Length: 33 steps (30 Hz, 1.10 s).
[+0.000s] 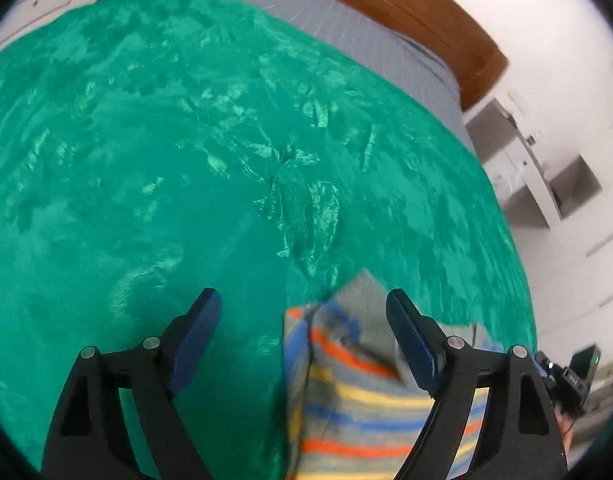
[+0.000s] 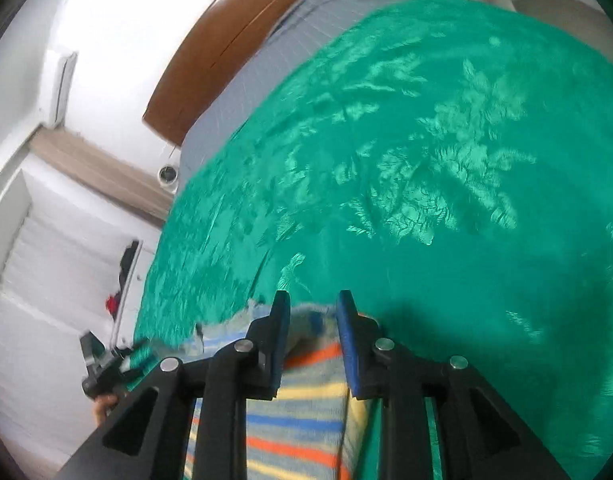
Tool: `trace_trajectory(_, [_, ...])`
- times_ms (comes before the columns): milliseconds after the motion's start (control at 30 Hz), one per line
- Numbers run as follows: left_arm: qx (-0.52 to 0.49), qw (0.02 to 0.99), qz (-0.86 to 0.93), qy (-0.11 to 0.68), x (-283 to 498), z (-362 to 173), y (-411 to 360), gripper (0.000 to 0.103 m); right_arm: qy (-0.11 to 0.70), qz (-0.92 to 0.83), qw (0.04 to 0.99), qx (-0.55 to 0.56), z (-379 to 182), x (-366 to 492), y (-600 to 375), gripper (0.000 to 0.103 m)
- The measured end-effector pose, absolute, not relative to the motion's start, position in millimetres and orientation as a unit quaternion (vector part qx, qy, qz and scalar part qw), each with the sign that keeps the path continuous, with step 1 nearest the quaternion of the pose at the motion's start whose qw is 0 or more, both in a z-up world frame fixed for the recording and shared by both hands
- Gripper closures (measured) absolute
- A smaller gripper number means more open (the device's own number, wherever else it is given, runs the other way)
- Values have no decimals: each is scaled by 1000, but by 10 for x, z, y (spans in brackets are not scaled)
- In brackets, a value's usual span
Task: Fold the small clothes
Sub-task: 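Lift the hem with both grippers, fold it onto the collar, and release, then grasp the folded sweater's side edge with both grippers and fold it over lengthwise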
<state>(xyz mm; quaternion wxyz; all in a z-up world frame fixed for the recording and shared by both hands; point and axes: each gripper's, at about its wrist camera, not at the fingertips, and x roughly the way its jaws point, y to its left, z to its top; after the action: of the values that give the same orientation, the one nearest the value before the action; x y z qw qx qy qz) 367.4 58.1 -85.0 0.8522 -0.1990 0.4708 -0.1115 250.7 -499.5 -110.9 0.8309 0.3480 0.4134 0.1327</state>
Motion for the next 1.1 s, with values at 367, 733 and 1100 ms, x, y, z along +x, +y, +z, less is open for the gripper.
trace_trajectory(367, [-73, 821, -180, 536, 3141, -1160, -61, 18, 485, 143, 835, 217, -1300, 3233, -3925, 75])
trace_trajectory(733, [35, 845, -114, 521, 2217, -1408, 179, 21, 528, 230, 812, 96, -1292, 1740, -3614, 64])
trace_trajectory(1100, [85, 872, -77, 476, 1835, -1089, 143, 22, 487, 113, 852, 156, -1313, 811, -4328, 54])
